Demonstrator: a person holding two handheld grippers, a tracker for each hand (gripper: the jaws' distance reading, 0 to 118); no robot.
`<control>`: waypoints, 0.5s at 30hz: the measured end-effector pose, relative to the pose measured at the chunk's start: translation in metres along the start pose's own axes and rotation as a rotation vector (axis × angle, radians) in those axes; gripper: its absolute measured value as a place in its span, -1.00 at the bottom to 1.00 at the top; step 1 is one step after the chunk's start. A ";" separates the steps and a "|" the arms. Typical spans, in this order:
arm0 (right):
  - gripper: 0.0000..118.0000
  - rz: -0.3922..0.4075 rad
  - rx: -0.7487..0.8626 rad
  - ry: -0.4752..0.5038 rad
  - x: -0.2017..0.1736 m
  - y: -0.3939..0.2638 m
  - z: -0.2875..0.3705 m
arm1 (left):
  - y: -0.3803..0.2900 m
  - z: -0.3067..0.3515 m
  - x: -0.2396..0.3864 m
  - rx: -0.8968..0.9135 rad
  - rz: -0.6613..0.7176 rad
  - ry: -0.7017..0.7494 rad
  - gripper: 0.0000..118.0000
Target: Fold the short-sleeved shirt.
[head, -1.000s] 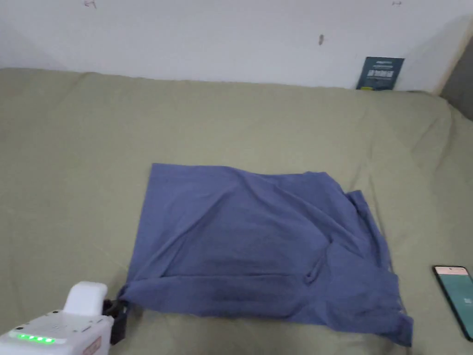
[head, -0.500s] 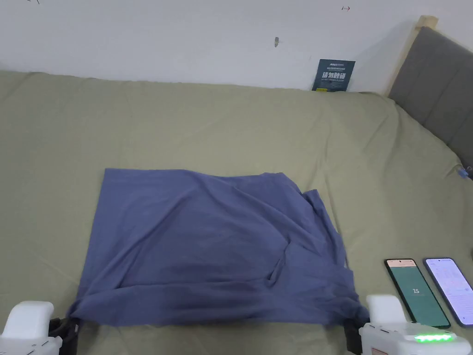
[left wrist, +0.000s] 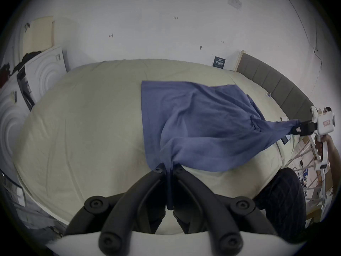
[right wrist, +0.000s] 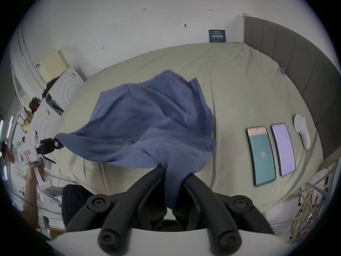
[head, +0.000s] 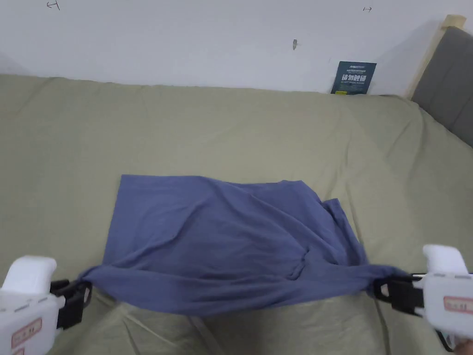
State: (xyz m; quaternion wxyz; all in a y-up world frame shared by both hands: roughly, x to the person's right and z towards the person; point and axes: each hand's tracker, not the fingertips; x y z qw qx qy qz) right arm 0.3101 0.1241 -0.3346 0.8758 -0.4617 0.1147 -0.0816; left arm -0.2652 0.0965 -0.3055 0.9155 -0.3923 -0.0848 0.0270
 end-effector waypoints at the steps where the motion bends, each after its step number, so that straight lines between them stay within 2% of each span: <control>1: -0.95 -0.036 -0.020 0.024 0.005 0.016 -0.005 | 0.014 -0.009 -0.001 -0.021 -0.006 -0.002 -0.91; 4: -0.95 -0.043 -0.055 0.009 0.028 0.055 -0.042 | 0.046 -0.054 -0.010 -0.081 -0.001 0.005 -0.91; 7: -0.95 -0.103 -0.112 0.003 0.053 0.086 -0.091 | 0.071 -0.103 -0.021 -0.127 0.110 -0.056 -0.91; 8: -0.95 -0.138 -0.122 -0.013 0.055 0.088 -0.106 | 0.077 -0.120 -0.018 -0.144 0.106 -0.042 -0.91; 10: -0.95 -0.156 -0.146 -0.033 0.064 0.095 -0.132 | 0.086 -0.147 -0.015 -0.193 0.082 0.024 -0.91; 12: -0.95 -0.224 -0.165 -0.049 0.068 0.095 -0.150 | 0.090 -0.167 -0.016 -0.219 0.110 0.027 -0.91; 15: -0.95 -0.227 -0.166 -0.048 0.073 0.095 -0.163 | 0.095 -0.192 -0.030 -0.258 0.166 0.095 -0.91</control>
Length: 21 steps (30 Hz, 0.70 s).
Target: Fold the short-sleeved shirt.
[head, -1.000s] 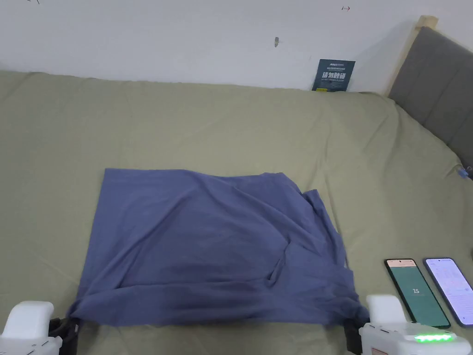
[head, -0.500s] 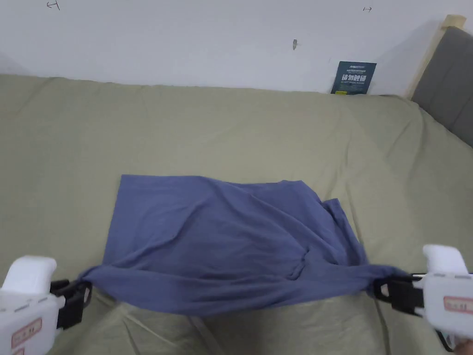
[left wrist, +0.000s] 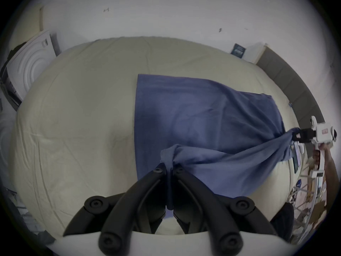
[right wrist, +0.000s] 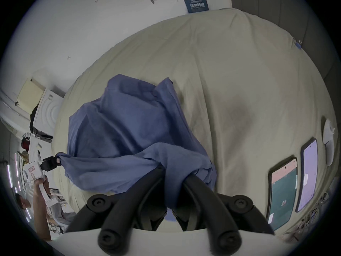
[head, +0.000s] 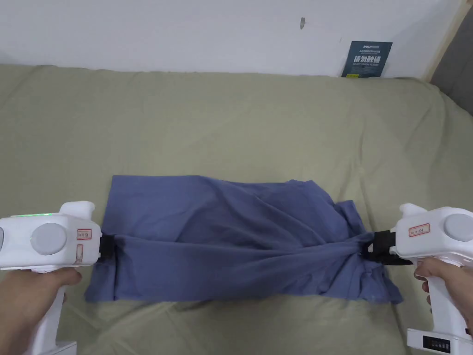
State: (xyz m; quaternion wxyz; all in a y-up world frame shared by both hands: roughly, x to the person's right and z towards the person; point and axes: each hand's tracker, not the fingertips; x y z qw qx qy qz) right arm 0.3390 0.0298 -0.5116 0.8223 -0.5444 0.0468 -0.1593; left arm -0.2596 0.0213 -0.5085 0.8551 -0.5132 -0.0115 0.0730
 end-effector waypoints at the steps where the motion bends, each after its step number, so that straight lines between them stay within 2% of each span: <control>1: -0.93 -0.013 0.006 -0.009 -0.006 -0.007 0.006 | 0.002 -0.005 -0.004 0.005 0.020 -0.003 -0.90; 2: -0.74 -0.022 0.003 -0.007 -0.005 -0.009 0.005 | 0.002 -0.009 -0.007 0.001 0.040 -0.010 -0.62; 3: -0.32 -0.032 0.005 -0.001 -0.004 -0.011 0.004 | 0.001 -0.012 -0.010 0.003 0.076 -0.026 -0.03; 4: 0.25 -0.028 0.021 0.001 -0.005 -0.015 0.007 | -0.007 -0.002 -0.002 0.032 0.084 -0.050 0.65; 5: 0.83 -0.001 0.070 0.002 -0.002 -0.018 0.006 | -0.012 0.002 -0.001 0.041 0.080 -0.039 1.00; 6: 0.95 0.023 0.100 0.007 -0.005 -0.024 0.012 | -0.018 0.010 -0.001 0.056 0.081 -0.049 1.00; 7: 0.97 0.041 0.129 0.010 -0.009 -0.033 0.024 | -0.026 0.022 -0.001 0.088 0.072 -0.081 0.99; 9: 0.97 0.103 0.223 0.054 -0.009 -0.052 0.042 | -0.040 0.052 -0.004 0.190 0.013 -0.076 0.96; 12: 0.97 0.211 0.348 0.057 -0.032 -0.115 0.090 | -0.096 0.116 0.002 0.379 -0.088 -0.006 0.98; 15: 0.97 0.286 0.460 0.114 -0.060 -0.194 0.135 | -0.163 0.160 0.009 0.483 -0.163 -0.073 1.00; 16: 0.95 0.289 0.459 0.105 -0.066 -0.214 0.142 | -0.185 0.171 0.014 0.508 -0.176 -0.071 1.00; 17: 0.75 0.293 0.499 0.104 -0.076 -0.242 0.154 | -0.207 0.181 0.019 0.547 -0.189 -0.022 1.00; 18: 0.32 0.302 0.548 0.116 -0.081 -0.266 0.160 | -0.228 0.188 0.024 0.568 -0.214 0.016 1.00; 19: -0.44 0.317 0.569 0.105 -0.086 -0.281 0.163 | -0.239 0.192 0.025 0.548 -0.225 0.031 0.95; 20: -1.00 0.347 0.550 0.038 -0.094 -0.294 0.163 | -0.249 0.200 0.037 0.497 -0.252 -0.035 0.35; 21: -1.00 0.353 0.552 -0.014 -0.099 -0.306 0.168 | -0.256 0.204 0.040 0.466 -0.265 -0.078 -0.66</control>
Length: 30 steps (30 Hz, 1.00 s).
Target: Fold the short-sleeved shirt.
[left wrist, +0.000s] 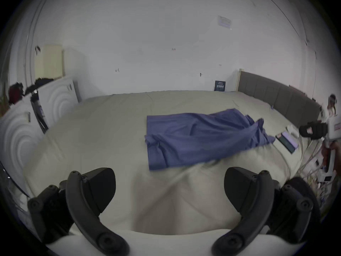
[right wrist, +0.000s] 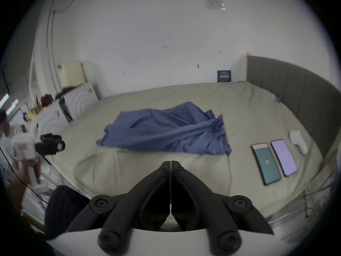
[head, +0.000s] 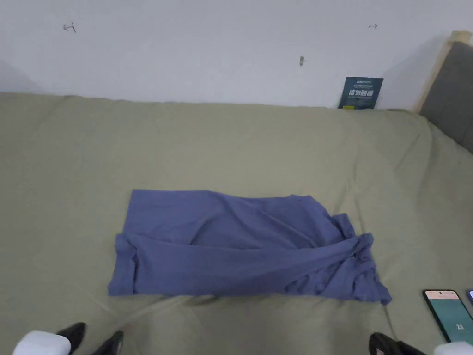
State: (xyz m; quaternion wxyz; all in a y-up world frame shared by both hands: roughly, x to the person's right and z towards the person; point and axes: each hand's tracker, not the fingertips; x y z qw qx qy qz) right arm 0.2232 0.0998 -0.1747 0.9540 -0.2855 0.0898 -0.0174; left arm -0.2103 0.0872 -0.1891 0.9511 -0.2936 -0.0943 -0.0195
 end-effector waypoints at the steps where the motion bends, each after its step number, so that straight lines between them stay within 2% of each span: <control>1: -1.00 -0.003 0.015 0.035 -0.002 -0.004 0.009 | -0.001 -0.005 0.007 -0.045 0.007 0.055 -1.00; 2: -1.00 -0.018 0.024 0.059 -0.003 -0.004 0.016 | -0.004 -0.004 0.012 0.020 -0.059 0.112 -1.00; 3: -1.00 -0.024 0.024 0.056 -0.006 -0.005 0.023 | -0.008 -0.006 0.005 0.003 -0.058 0.086 -1.00; 7: -1.00 -0.054 0.049 0.043 -0.002 -0.004 0.036 | 0.002 -0.035 -0.026 -0.012 0.062 0.085 -1.00; 8: -1.00 -0.067 0.046 0.041 0.002 -0.006 0.034 | 0.006 -0.047 -0.033 -0.021 0.081 0.093 -0.94; 9: -1.00 -0.073 0.041 0.036 0.004 -0.006 0.035 | 0.008 -0.060 -0.040 -0.023 0.098 0.102 -0.70; 10: -1.00 -0.073 0.038 0.031 0.005 -0.006 0.036 | 0.011 -0.075 -0.047 -0.024 0.105 0.102 -0.09; 11: -1.00 -0.075 0.034 0.025 0.006 -0.006 0.036 | 0.018 -0.088 -0.050 -0.048 0.117 0.085 0.89; 12: -1.00 -0.079 0.030 0.020 0.007 -0.008 0.035 | 0.022 -0.108 -0.056 -0.114 0.133 0.067 1.00; 13: -1.00 -0.084 0.023 0.017 0.008 -0.008 0.034 | 0.023 -0.126 -0.060 -0.184 0.132 0.061 0.97; 18: -1.00 -0.133 -0.005 -0.012 0.017 -0.012 0.033 | 0.043 -0.185 -0.065 -0.279 0.091 0.152 1.00; 21: -1.00 -0.152 -0.023 -0.025 0.024 -0.016 0.030 | 0.032 -0.226 -0.071 -0.383 0.095 0.112 1.00; 24: -1.00 -0.139 -0.044 -0.053 0.029 -0.016 0.026 | 0.023 -0.252 -0.086 -0.365 0.056 0.152 0.95; 25: -1.00 -0.144 -0.050 -0.055 0.031 -0.015 0.025 | 0.027 -0.256 -0.087 -0.369 0.060 0.153 0.82; 26: -1.00 -0.148 -0.053 -0.060 0.032 -0.013 0.023 | 0.030 -0.257 -0.089 -0.352 0.070 0.145 0.32; 27: -1.00 -0.148 -0.052 -0.065 0.033 -0.011 0.021 | 0.030 -0.251 -0.093 -0.318 0.089 0.126 -0.30; 28: -1.00 -0.148 -0.048 -0.066 0.035 -0.010 0.020 | 0.032 -0.251 -0.093 -0.296 0.109 0.088 -0.75; 30: -1.00 -0.140 -0.056 -0.070 0.039 -0.005 0.010 | 0.035 -0.254 -0.085 -0.337 0.076 0.081 -0.79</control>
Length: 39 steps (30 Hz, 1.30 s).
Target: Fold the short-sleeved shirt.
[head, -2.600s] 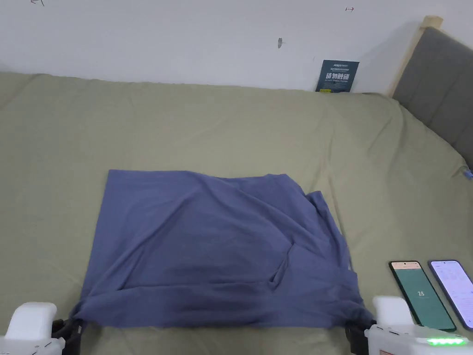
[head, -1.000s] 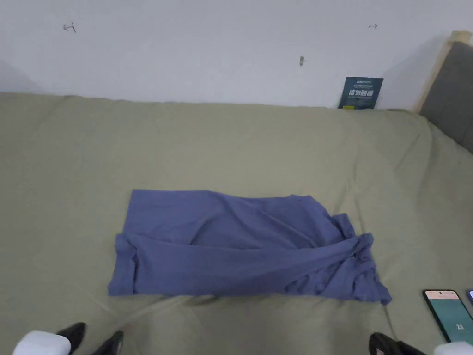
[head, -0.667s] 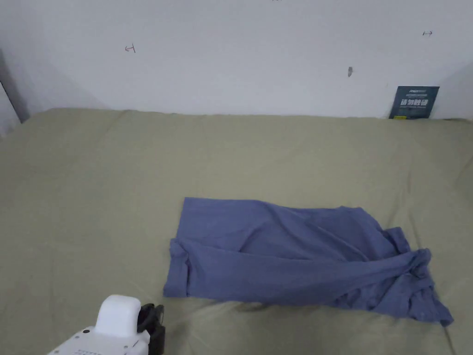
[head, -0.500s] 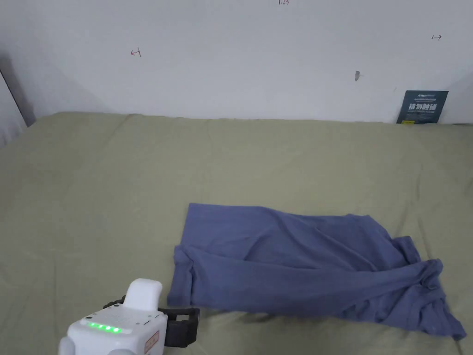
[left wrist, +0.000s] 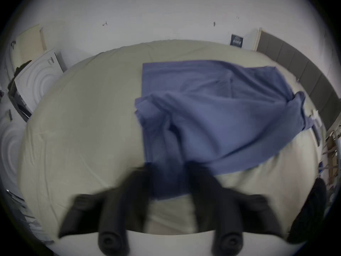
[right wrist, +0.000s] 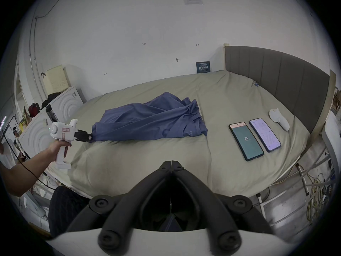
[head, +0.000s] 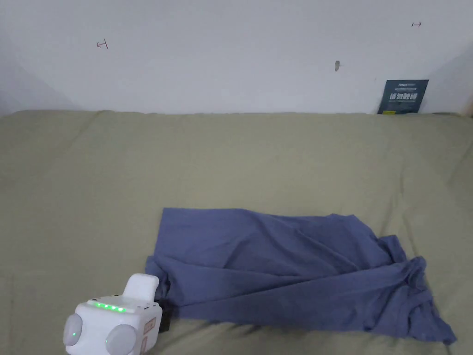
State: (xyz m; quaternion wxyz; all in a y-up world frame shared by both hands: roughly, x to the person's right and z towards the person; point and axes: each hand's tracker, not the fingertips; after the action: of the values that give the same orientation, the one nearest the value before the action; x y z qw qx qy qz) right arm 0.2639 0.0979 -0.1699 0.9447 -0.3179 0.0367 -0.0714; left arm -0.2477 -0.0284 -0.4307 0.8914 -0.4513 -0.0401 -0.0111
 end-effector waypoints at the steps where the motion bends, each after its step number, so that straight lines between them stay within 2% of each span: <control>1: -1.00 0.014 -0.008 -0.010 0.002 0.004 -0.008 | 0.001 0.029 0.026 -0.007 -0.025 -0.008 -0.79; 4: -1.00 0.063 -0.024 -0.021 0.017 0.016 -0.045 | 0.001 0.047 0.040 0.019 0.029 -0.058 -0.79; 6: -0.99 0.114 -0.083 -0.054 0.030 0.029 -0.085 | 0.003 0.032 0.010 0.034 0.045 -0.057 -0.79; 7: -0.77 0.130 -0.094 -0.072 0.038 0.033 -0.109 | 0.005 0.034 0.009 0.037 0.039 -0.054 -0.79; 8: 0.21 0.113 -0.120 -0.078 0.046 0.039 -0.132 | 0.008 0.037 0.008 0.047 0.023 -0.039 -0.79; 9: 0.90 0.056 -0.137 -0.087 0.055 0.043 -0.154 | 0.012 0.044 0.015 0.048 0.024 -0.039 -0.79; 10: 0.98 0.022 -0.131 -0.085 0.067 0.046 -0.177 | 0.013 0.046 0.016 0.049 0.023 -0.040 -0.79; 12: 0.96 0.037 -0.118 -0.085 0.077 0.050 -0.201 | 0.015 0.048 0.017 0.044 0.027 -0.042 -0.79; 14: 0.96 0.054 -0.157 -0.146 0.083 0.053 -0.230 | 0.014 0.041 0.014 0.041 0.025 -0.040 -0.79; 16: 0.96 0.055 -0.173 -0.139 0.088 0.052 -0.251 | 0.015 0.041 0.014 0.035 0.029 -0.041 -0.79; 19: 0.95 0.051 -0.290 -0.182 0.088 0.058 -0.275 | 0.014 0.036 0.010 0.026 0.027 -0.031 -0.79; 20: 0.72 0.033 -0.340 -0.140 0.089 0.059 -0.275 | 0.013 0.035 0.009 0.019 0.031 -0.031 -0.79; 21: 0.00 0.019 -0.294 -0.109 0.089 0.057 -0.272 | 0.009 0.027 0.005 0.012 0.030 -0.026 -0.79; 22: -0.43 0.118 -0.251 -0.133 0.086 0.058 -0.270 | 0.006 0.024 0.004 0.004 0.032 -0.021 -0.79; 23: -0.92 0.122 -0.239 -0.097 0.087 0.059 -0.265 | 0.004 0.022 0.002 -0.007 0.036 -0.023 -0.79; 25: -0.92 0.103 -0.250 -0.086 0.085 0.061 -0.256 | -0.002 0.025 0.004 -0.036 0.076 -0.040 -0.79; 26: -0.92 0.080 -0.223 -0.132 0.084 0.058 -0.256 | -0.004 0.027 0.004 -0.038 0.088 -0.044 -0.79; 27: -0.92 0.093 -0.204 -0.127 0.084 0.060 -0.251 | -0.006 0.030 0.003 -0.032 0.097 -0.043 -0.79; 29: -0.92 0.052 -0.194 -0.098 0.087 0.067 -0.238 | -0.006 0.042 0.000 -0.009 0.140 -0.068 -0.79; 30: -0.92 0.062 -0.180 -0.096 0.070 0.081 -0.215 | -0.005 0.051 -0.002 -0.006 0.156 -0.092 -0.79; 33: -0.92 0.046 -0.176 -0.055 0.061 0.092 -0.185 | -0.006 0.075 -0.009 0.010 0.141 -0.111 -0.79; 34: -0.92 0.025 -0.172 -0.030 0.072 0.092 -0.183 | -0.008 0.085 -0.011 0.030 0.119 -0.097 -0.79; 36: -0.92 0.043 -0.143 -0.035 0.072 0.095 -0.165 | -0.011 0.104 -0.012 0.047 0.107 -0.091 -0.79; 39: -0.92 0.021 -0.131 -0.036 0.072 0.093 -0.136 | -0.022 0.133 -0.013 0.068 0.107 -0.088 -0.79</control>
State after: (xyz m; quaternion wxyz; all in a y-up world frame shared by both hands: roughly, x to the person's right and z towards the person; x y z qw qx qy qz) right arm 0.3301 0.0790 -0.3364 0.9231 -0.3799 0.0275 -0.0530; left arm -0.2704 0.0657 -0.3357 0.9030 -0.4221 -0.0555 0.0579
